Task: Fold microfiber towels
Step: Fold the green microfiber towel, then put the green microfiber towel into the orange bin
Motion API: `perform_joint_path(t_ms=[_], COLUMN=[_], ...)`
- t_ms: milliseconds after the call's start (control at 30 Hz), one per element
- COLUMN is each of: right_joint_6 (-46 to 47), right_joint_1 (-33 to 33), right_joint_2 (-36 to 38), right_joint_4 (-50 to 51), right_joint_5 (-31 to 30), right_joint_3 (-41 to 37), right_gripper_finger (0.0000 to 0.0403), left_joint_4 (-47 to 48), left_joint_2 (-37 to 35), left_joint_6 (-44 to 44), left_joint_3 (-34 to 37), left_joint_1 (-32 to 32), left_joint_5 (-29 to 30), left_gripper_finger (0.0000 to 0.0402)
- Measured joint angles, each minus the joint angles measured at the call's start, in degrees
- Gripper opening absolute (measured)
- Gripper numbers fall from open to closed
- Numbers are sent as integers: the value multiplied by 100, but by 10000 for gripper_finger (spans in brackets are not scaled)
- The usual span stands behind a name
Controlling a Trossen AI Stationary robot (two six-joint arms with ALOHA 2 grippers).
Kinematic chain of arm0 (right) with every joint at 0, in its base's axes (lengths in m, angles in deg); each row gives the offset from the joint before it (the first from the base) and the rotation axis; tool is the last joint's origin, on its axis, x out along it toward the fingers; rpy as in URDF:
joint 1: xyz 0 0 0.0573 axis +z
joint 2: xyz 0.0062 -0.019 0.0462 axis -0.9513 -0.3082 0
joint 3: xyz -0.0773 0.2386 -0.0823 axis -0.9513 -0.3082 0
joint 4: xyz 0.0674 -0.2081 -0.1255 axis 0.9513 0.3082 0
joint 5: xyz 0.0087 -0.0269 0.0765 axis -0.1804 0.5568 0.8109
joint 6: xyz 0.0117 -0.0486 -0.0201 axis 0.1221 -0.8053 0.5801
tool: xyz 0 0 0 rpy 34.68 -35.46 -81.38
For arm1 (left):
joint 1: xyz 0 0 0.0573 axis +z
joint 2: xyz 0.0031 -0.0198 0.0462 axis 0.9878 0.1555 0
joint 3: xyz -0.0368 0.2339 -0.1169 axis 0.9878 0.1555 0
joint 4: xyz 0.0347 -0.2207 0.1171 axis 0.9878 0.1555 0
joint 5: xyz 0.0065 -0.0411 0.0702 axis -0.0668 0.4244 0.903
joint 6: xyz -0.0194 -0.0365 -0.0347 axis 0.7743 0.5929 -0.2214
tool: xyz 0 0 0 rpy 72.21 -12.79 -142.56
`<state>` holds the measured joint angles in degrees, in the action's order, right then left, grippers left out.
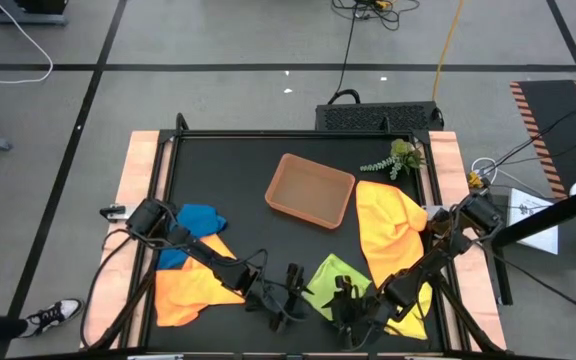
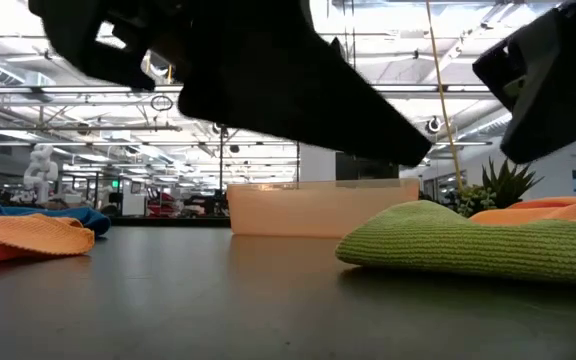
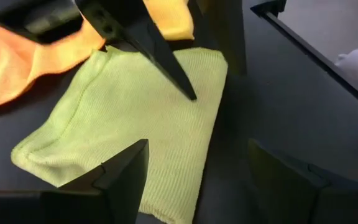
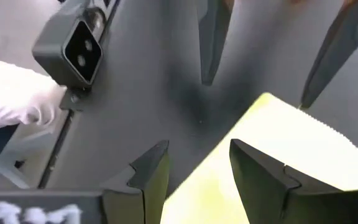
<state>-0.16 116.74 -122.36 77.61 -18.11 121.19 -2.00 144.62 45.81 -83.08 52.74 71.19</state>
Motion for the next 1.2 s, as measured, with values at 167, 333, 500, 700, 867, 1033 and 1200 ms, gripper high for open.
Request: perform_joint_path(t_ms=[167,333,500,700,867,1033,1200], right_joint_6=[84,160,623,931,949,1073,1122], right_joint_1=[0,-4,2,69,79,-39,-283], right_joint_2=[-78,-356,-514,-516,-514,-514,-514], right_joint_4=[488,1069,1625,2103,2157,2213,2227], right_joint_5=[-50,18,42,51,174,151,185], right_joint_3=[276,674,736,736,736,736,736], right_gripper_finger=[162,162,162,162,162,156,106], left_joint_4=[-1,-10,-24,-24,-24,-24,-22], left_joint_2=[0,0,0,0,0,0,0], left_joint_6=[-23,-44,-18,-27,-25,-50,-287], left_joint_3=[2,2,2,2,2,2,2], left_joint_1=[0,0,0,-11,-11,-20,-44], left_joint_5=[0,-1,-4,-9,-9,-9,-5], left_gripper_finger=[273,273,273,273,273,273,273])
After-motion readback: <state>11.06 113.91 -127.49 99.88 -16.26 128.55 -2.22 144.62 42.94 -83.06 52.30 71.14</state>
